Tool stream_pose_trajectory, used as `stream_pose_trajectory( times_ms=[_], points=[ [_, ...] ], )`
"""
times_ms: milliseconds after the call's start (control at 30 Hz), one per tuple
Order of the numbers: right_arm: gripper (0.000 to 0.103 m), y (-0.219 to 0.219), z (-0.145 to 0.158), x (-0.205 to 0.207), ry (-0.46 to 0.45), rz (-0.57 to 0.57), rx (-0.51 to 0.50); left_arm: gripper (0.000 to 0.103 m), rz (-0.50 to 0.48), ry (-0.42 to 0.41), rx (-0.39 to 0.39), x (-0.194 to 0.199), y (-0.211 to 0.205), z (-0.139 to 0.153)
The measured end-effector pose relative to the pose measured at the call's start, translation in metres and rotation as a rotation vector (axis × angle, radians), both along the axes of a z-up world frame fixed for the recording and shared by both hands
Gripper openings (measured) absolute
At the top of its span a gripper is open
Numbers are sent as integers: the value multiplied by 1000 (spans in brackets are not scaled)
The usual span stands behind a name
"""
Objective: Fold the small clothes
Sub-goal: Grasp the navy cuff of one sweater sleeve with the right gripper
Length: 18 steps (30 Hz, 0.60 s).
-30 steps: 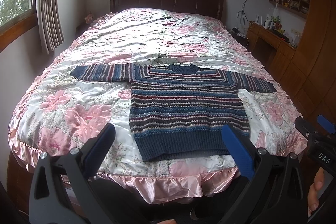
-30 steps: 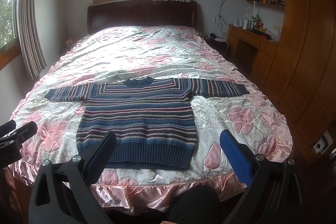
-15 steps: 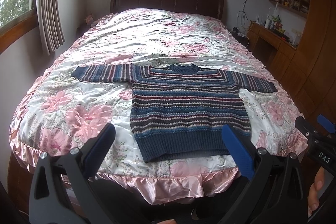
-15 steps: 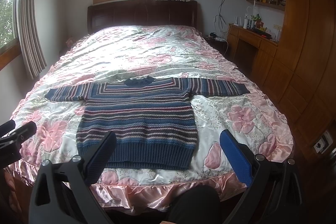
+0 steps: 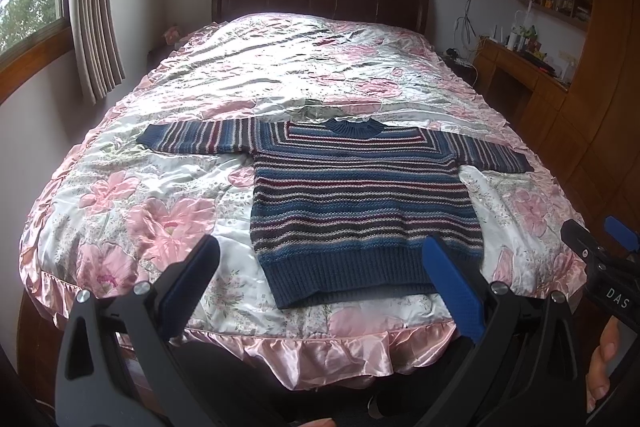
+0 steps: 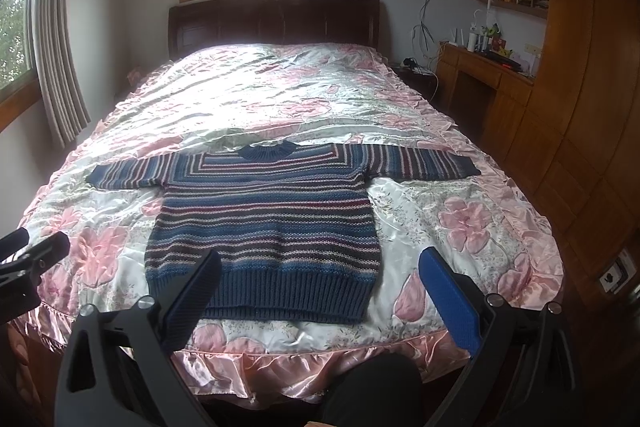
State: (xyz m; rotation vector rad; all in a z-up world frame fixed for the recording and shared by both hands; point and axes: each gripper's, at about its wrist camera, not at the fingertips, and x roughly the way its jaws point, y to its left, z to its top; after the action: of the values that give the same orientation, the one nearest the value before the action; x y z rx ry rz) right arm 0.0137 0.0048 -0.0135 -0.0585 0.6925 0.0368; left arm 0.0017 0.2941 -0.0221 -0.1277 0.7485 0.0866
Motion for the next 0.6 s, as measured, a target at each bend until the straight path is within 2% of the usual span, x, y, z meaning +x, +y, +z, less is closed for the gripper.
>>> stream_pose_trajectory(
  times_ms=[200,267,300,333,400,467,500,567,600],
  points=[
    [99,-2,-9,13,-5,0,-19,100,-10,6,1,13,-2,-9],
    [99,-8,-15,20,-71,40,6,100,-45,-16,-63,24,3,-16],
    [99,-15,-19,25,-105,108,60,100,-75,-15,-98,33,5,-22],
    [99,-22,-24,36,-103,154,105,100,-105,-4,-127,43,7,-30],
    [99,-38,-42,67,-3,131,137,100,-176,-19,-154,64,5,-45],
    [99,-70,-64,102,92,119,248,100,-210,-85,-106,78,-2,-55],
    [99,-92,-75,120,138,94,325,100,-230,-62,-90,90,-7,-62],
    [99,-140,-101,158,234,35,519,100,-279,31,-157,119,-12,-77],
    [95,-167,-115,176,273,-2,628,100,-279,83,-196,133,-12,-84]
  ],
)
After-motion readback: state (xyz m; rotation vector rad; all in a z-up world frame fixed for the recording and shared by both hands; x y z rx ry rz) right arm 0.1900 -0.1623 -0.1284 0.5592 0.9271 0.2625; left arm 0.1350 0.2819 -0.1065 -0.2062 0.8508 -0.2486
